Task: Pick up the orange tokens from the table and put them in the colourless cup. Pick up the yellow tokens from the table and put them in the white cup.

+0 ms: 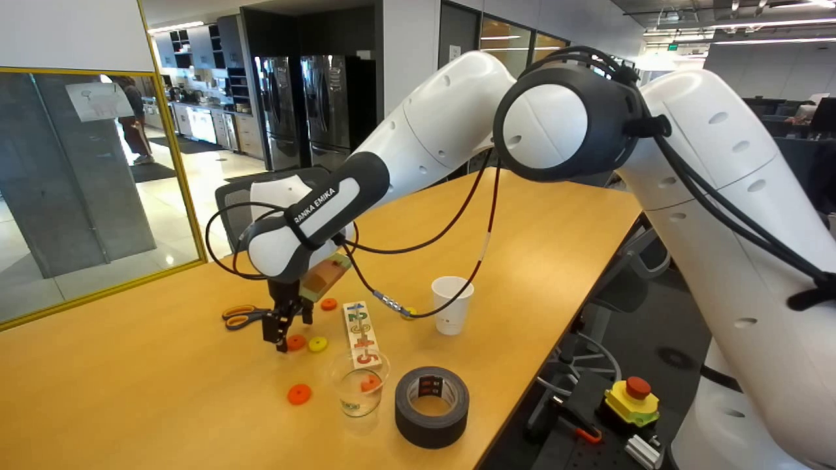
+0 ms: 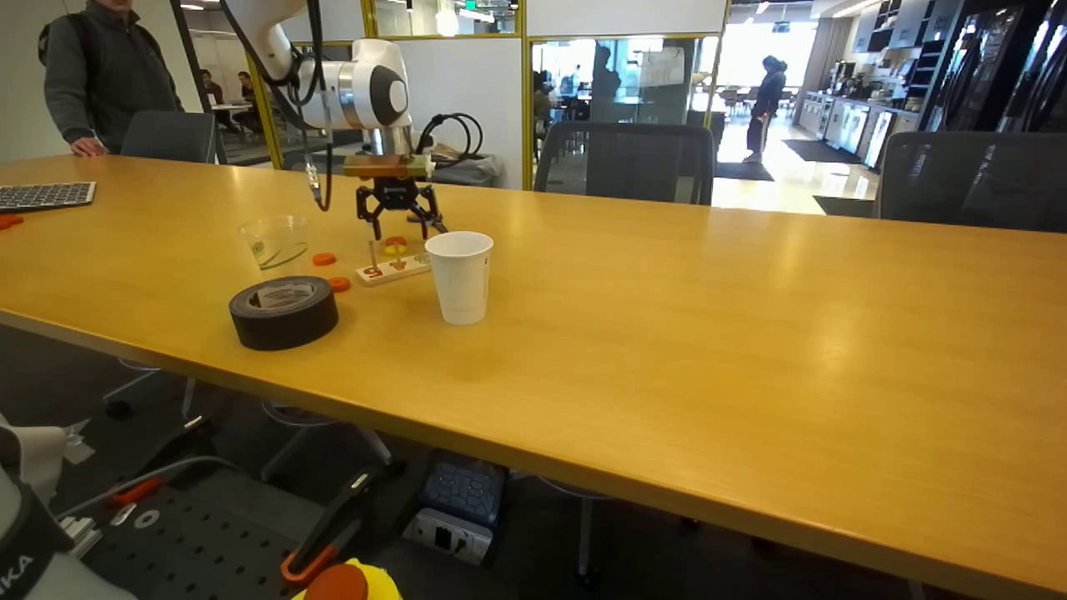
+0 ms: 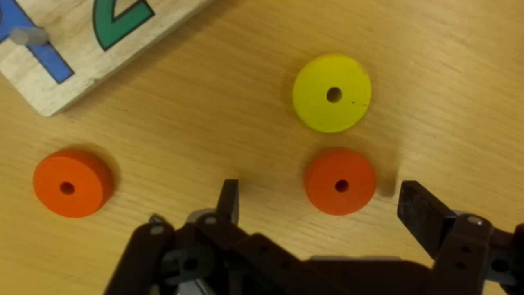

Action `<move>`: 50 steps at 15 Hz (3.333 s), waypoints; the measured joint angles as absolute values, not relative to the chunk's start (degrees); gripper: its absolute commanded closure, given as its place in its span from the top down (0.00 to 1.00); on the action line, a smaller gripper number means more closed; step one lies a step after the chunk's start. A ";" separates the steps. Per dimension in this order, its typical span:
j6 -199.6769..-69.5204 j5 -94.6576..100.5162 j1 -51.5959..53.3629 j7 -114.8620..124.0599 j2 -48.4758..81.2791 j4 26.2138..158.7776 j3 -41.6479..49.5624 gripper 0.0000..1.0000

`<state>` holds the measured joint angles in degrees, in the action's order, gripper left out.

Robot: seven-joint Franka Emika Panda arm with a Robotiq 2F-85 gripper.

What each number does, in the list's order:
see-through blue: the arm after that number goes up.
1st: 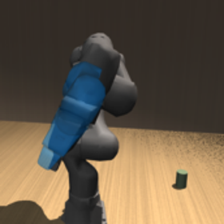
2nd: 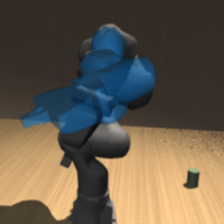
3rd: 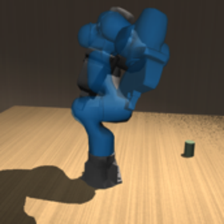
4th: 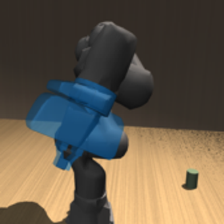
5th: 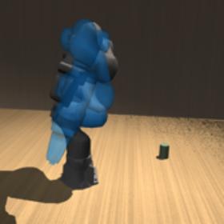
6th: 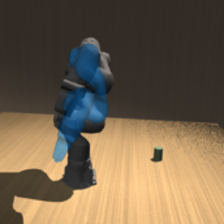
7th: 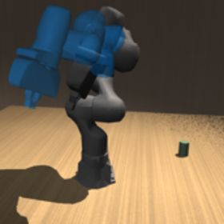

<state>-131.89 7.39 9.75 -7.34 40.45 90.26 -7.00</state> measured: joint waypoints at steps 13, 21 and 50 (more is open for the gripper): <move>-125.41 7.42 10.02 -7.94 40.43 88.12 -7.03 0.22; -118.89 7.67 10.43 -4.09 27.99 91.12 -6.67 0.22; -115.83 -10.97 10.77 -13.75 -0.07 127.36 -11.06 0.22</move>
<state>-115.83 -10.97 10.77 -13.75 -0.07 127.36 -11.06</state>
